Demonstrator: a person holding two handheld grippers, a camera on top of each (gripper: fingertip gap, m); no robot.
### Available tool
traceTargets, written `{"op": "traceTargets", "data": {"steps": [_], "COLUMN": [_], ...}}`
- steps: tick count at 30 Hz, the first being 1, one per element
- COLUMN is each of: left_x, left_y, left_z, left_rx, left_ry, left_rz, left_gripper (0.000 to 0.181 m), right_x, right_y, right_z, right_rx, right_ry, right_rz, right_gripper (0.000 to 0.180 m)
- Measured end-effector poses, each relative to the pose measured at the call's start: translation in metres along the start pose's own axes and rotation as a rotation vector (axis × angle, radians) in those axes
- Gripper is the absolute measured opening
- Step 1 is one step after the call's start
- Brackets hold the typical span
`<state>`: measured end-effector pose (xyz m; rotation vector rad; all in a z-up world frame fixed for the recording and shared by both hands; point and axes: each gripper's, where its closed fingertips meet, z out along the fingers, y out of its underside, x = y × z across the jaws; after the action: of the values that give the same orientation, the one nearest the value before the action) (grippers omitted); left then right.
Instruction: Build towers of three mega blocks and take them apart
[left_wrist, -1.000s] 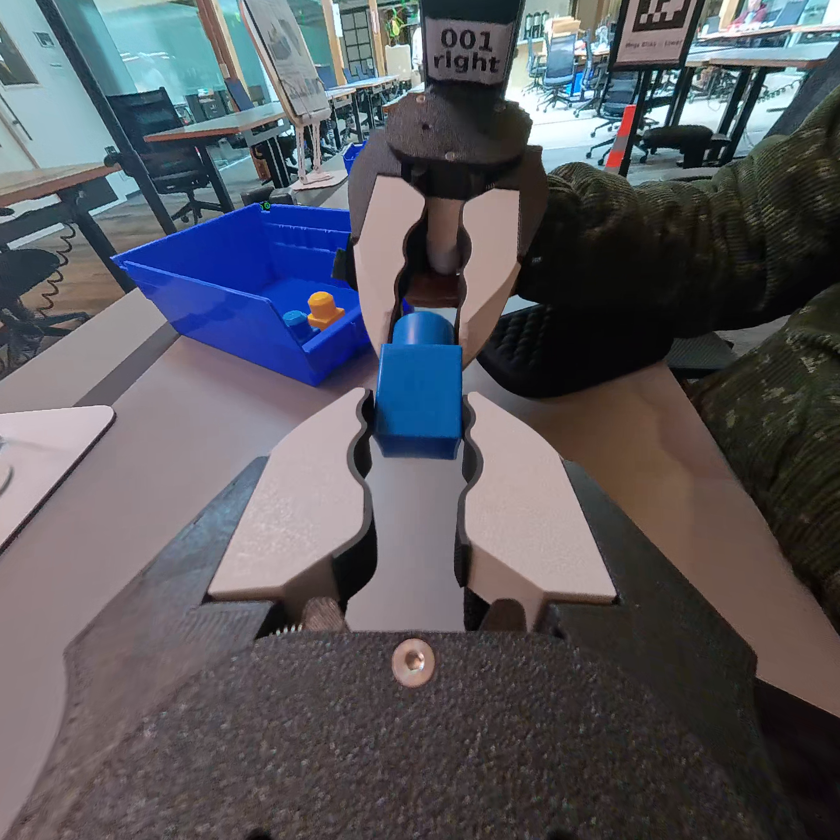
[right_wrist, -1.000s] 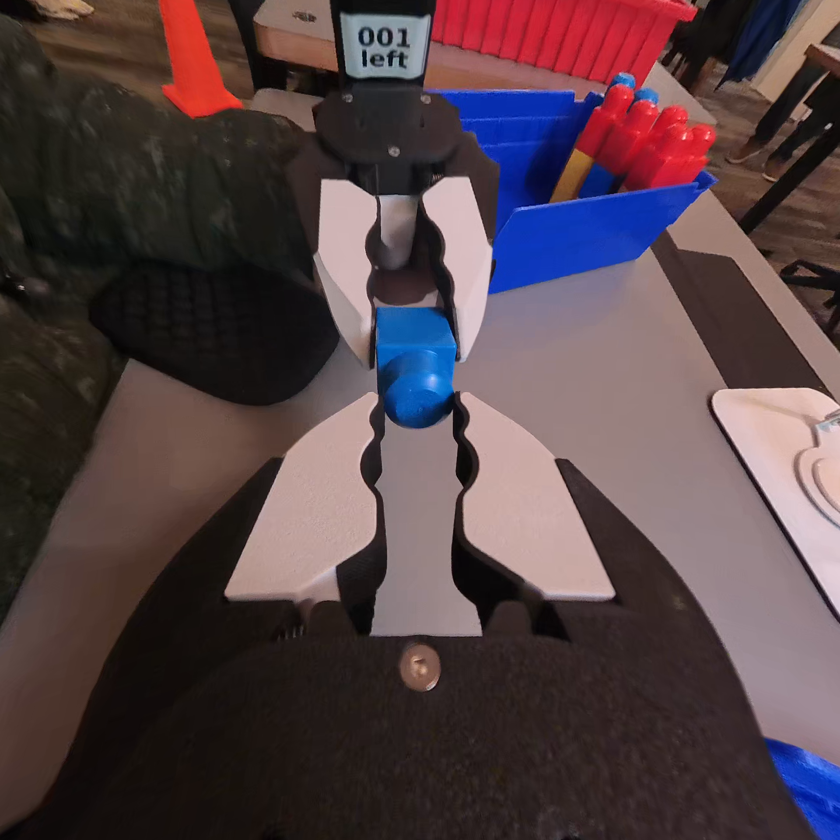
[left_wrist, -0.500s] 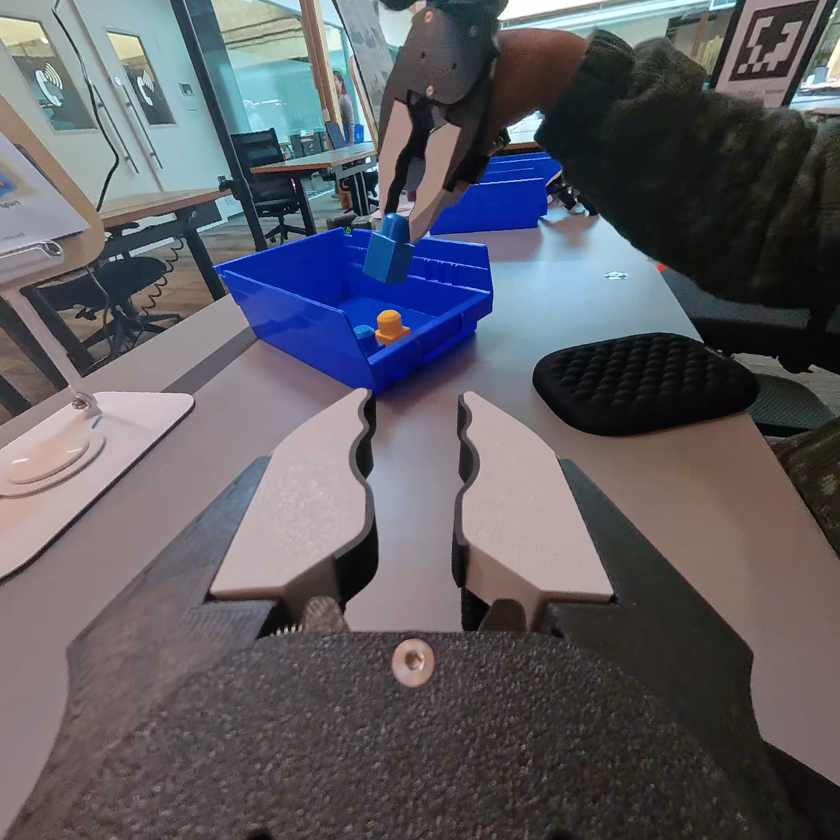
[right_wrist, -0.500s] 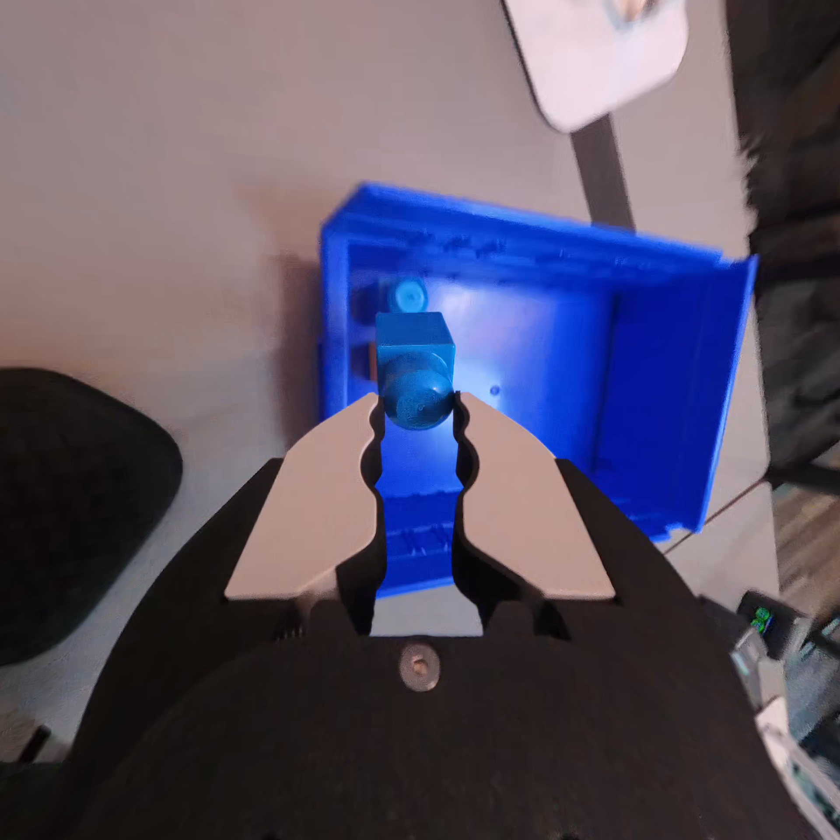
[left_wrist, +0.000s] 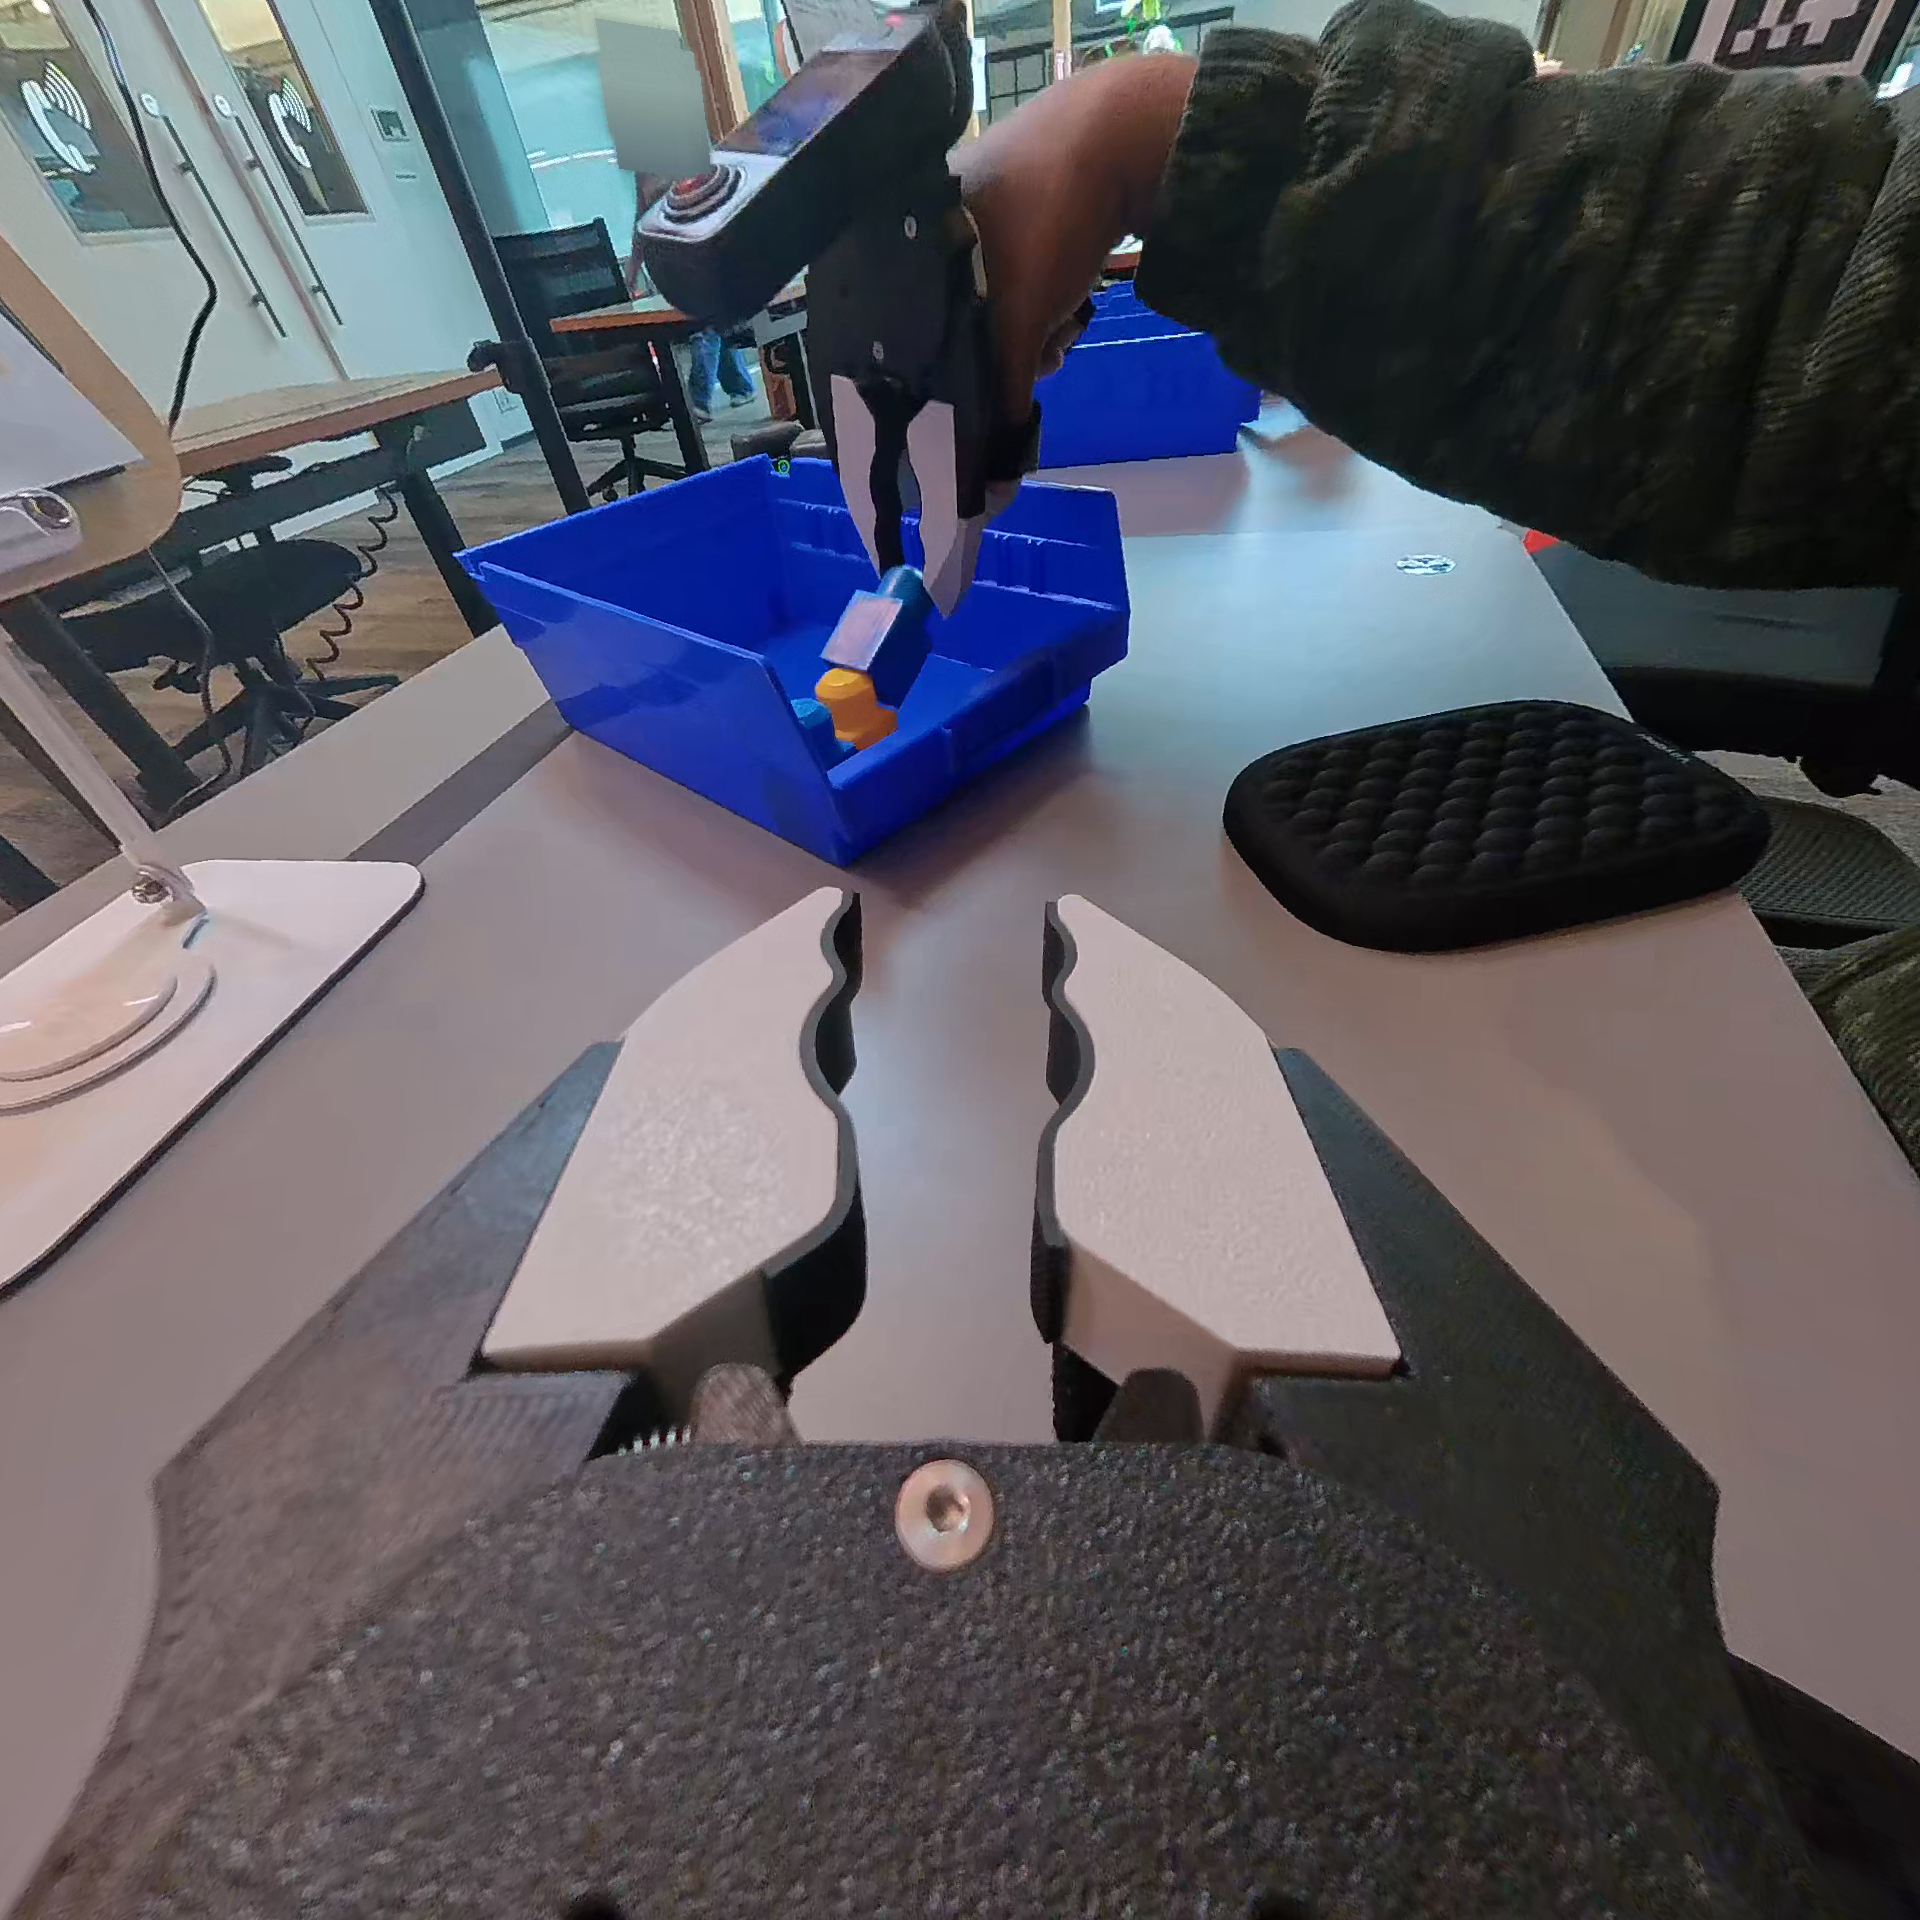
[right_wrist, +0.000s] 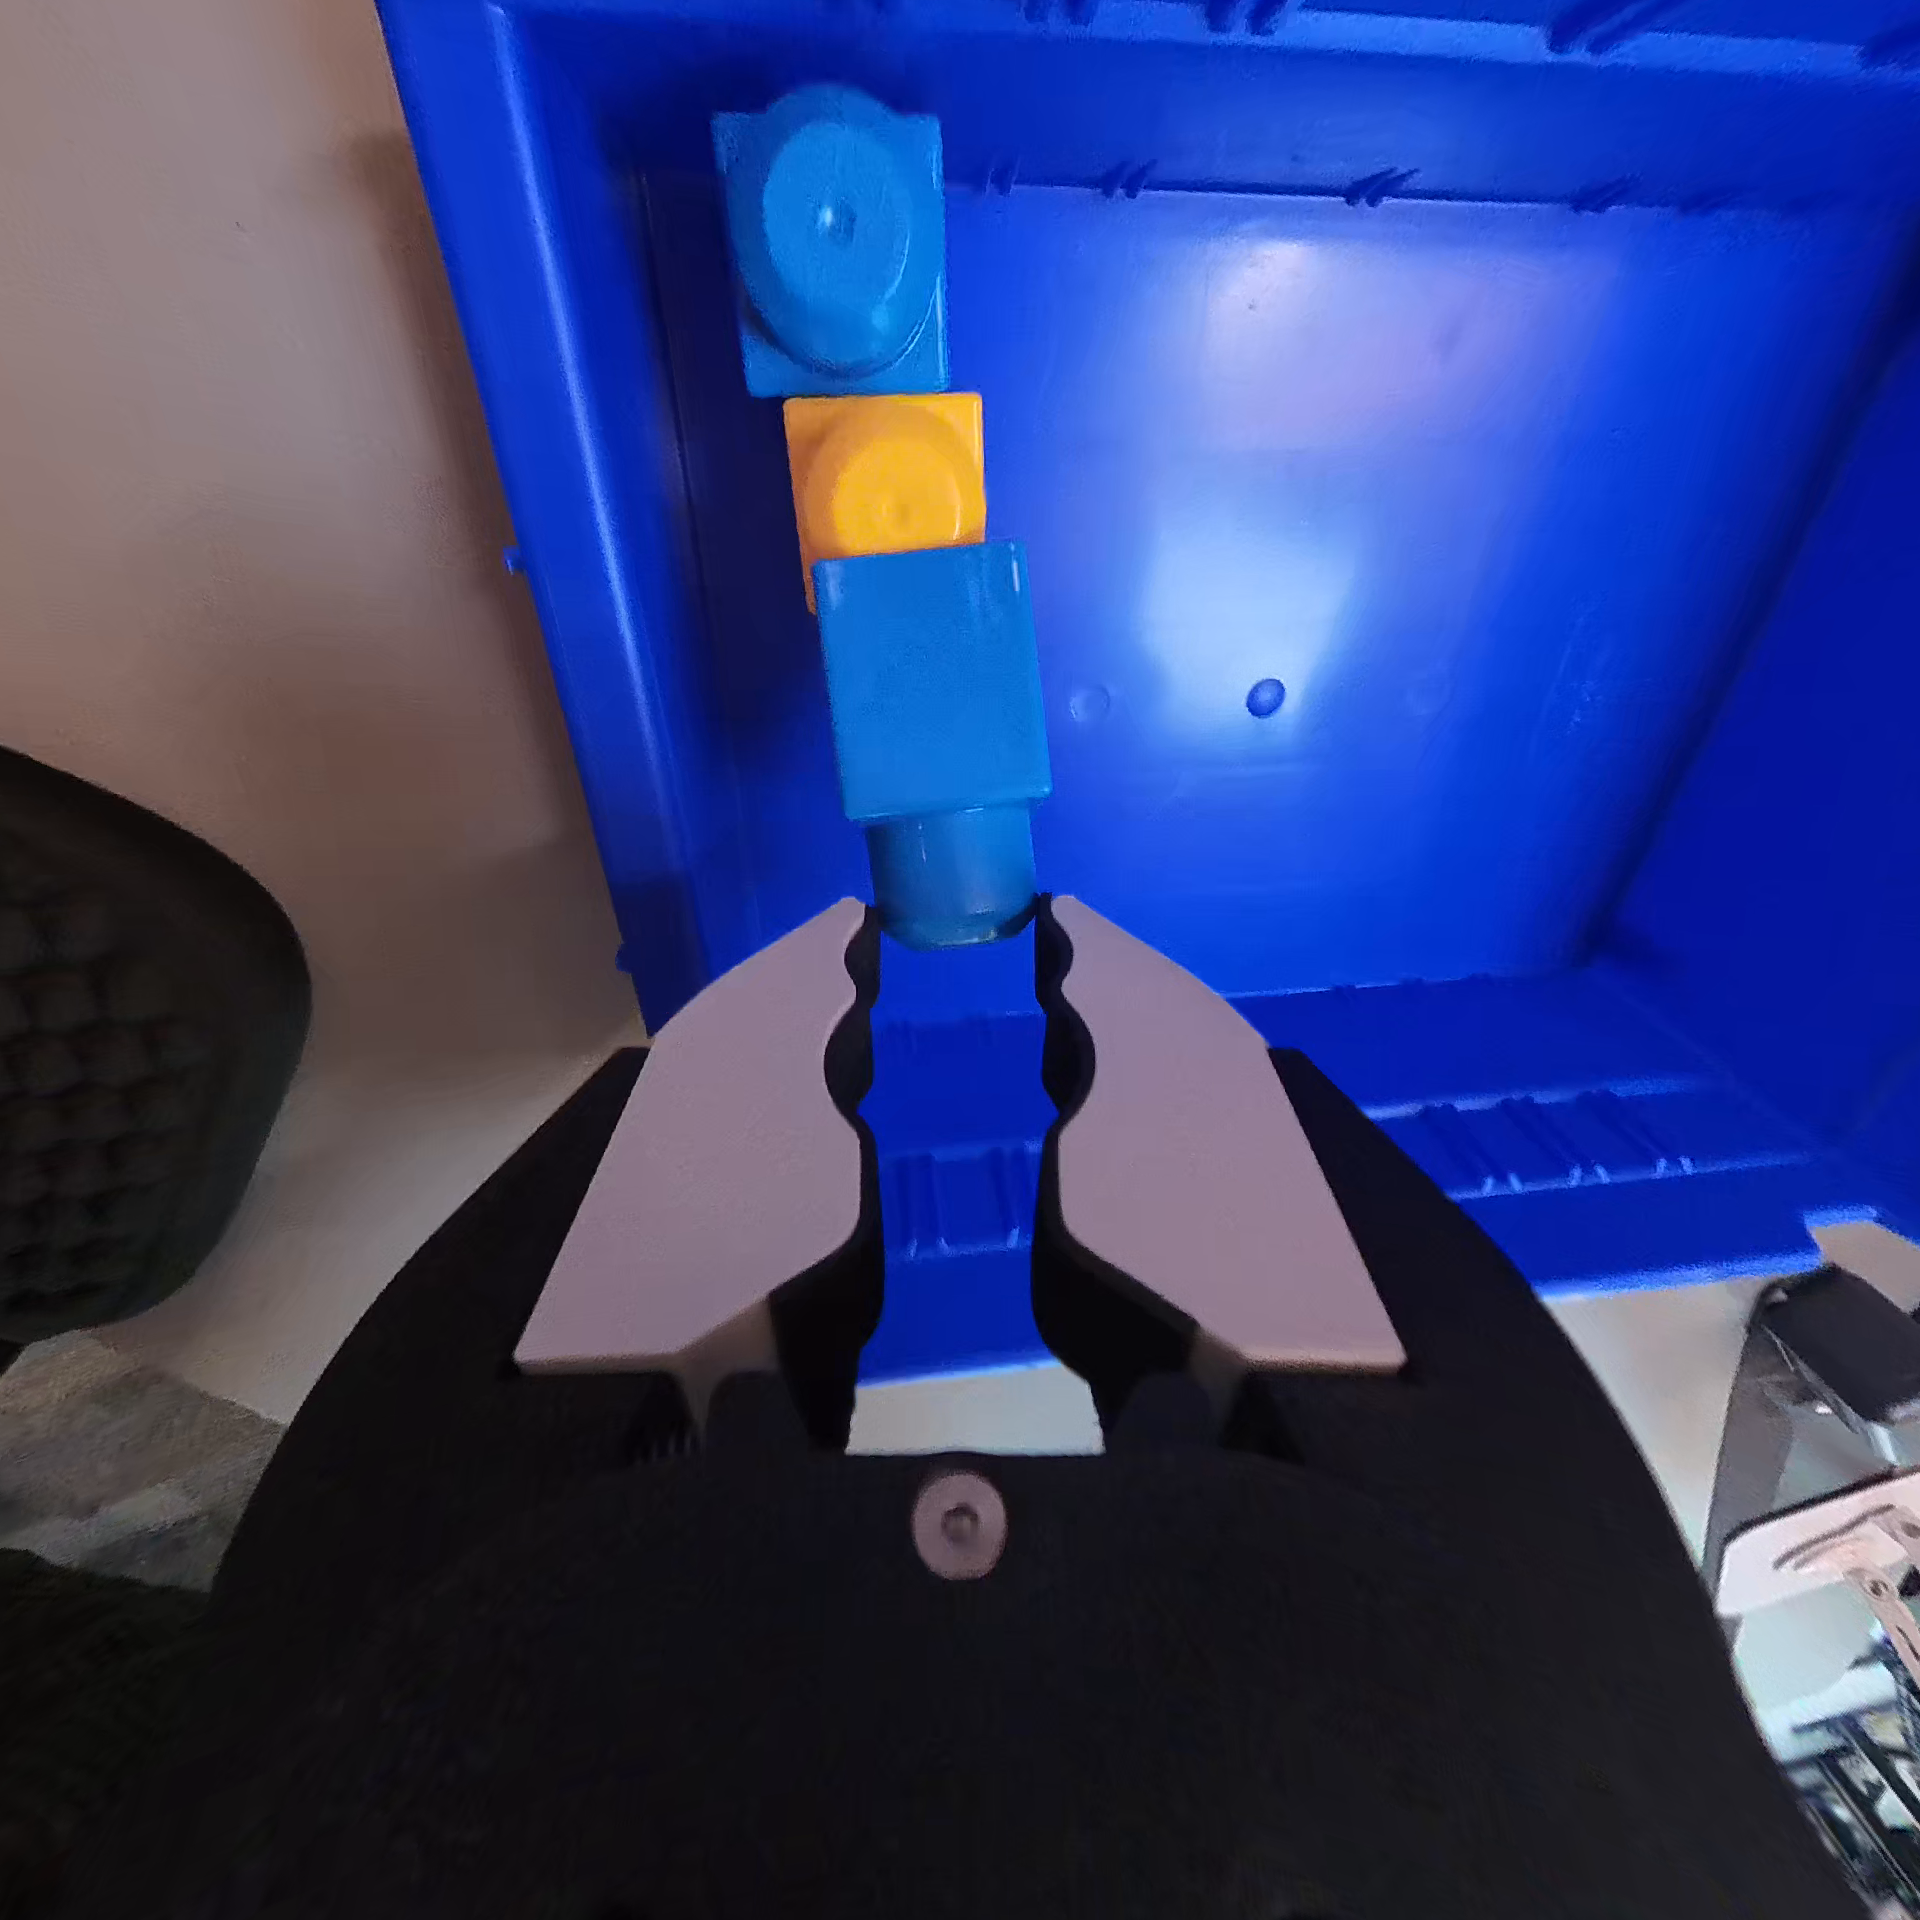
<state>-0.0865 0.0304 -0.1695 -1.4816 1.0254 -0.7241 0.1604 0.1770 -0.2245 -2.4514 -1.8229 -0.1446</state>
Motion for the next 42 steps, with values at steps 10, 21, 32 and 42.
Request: {"op": "traceTargets", "data": {"steps": [10,21,32,42], "left_x": [0.001,0.004,0.000,-0.029], "left_y": [0.003,0.008,0.003,-0.018], "left_z": [0.002,0.004,0.000,-0.019], "left_rx": [-0.017,-0.039,-0.028,0.062], "left_ry": [0.005,0.015,-0.007,-0.172], "left_rz": [0.002,0.008,-0.013,-0.037], "left_gripper": [0.032,0.032,0.027,0.012], "right_x": [-0.008,-0.008,0.002,-0.030], "right_y": [0.039,0.005,-0.032,-0.120], "right_z": [-0.003,0.018,-0.002,-0.143], "right_rx": [-0.331,-0.357,0.062,1.337], "right_ry": [-0.063,-0.049,0.073,0.226], "right_rz": [0.035,-0.049,-0.009,0.331], "right_gripper": [0.029,0.029,0.037,0.040]}}
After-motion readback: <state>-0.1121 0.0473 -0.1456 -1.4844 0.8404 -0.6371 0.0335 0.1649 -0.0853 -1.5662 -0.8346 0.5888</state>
